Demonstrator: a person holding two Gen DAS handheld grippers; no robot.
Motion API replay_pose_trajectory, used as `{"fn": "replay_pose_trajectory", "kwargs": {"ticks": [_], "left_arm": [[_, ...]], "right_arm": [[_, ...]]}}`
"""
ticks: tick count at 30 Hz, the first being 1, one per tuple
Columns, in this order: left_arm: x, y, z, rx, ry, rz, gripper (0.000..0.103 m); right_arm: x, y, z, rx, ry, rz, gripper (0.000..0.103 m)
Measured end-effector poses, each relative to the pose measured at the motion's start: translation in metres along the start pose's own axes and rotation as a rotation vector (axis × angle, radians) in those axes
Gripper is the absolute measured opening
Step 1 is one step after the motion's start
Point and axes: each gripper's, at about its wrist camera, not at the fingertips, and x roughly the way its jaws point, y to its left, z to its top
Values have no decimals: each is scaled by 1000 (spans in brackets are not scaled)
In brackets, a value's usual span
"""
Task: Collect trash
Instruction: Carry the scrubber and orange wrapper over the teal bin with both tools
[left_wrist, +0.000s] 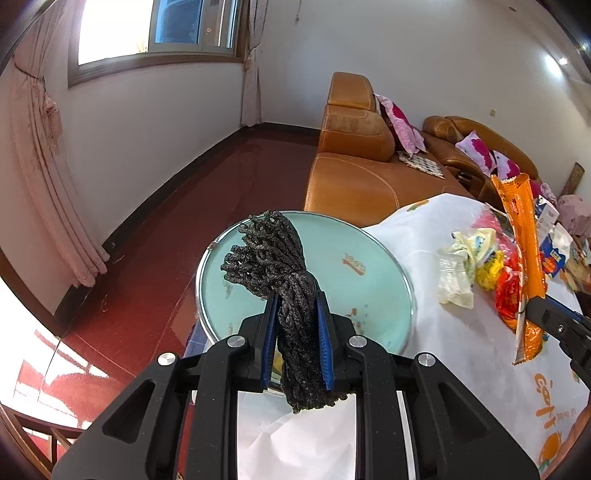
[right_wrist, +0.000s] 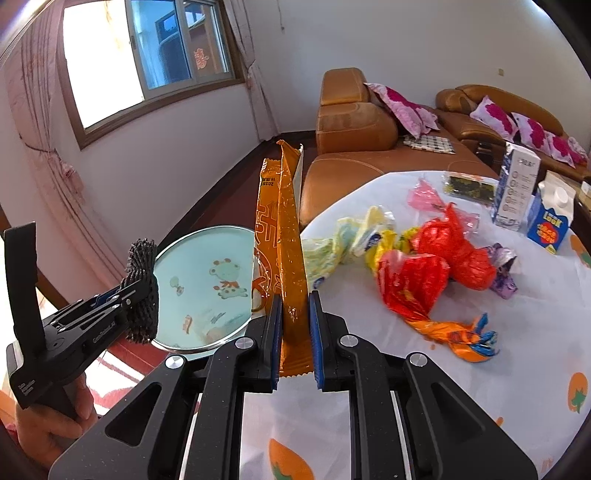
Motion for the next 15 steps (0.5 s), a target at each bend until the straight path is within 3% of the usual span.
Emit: {"fn": "replay_pose_trajectory", "kwargs": {"ticks": [15], "left_arm": [[18, 15, 8, -32, 23, 14, 20]], "right_arm": [[22, 34, 12, -45, 13, 56, 15]]}}
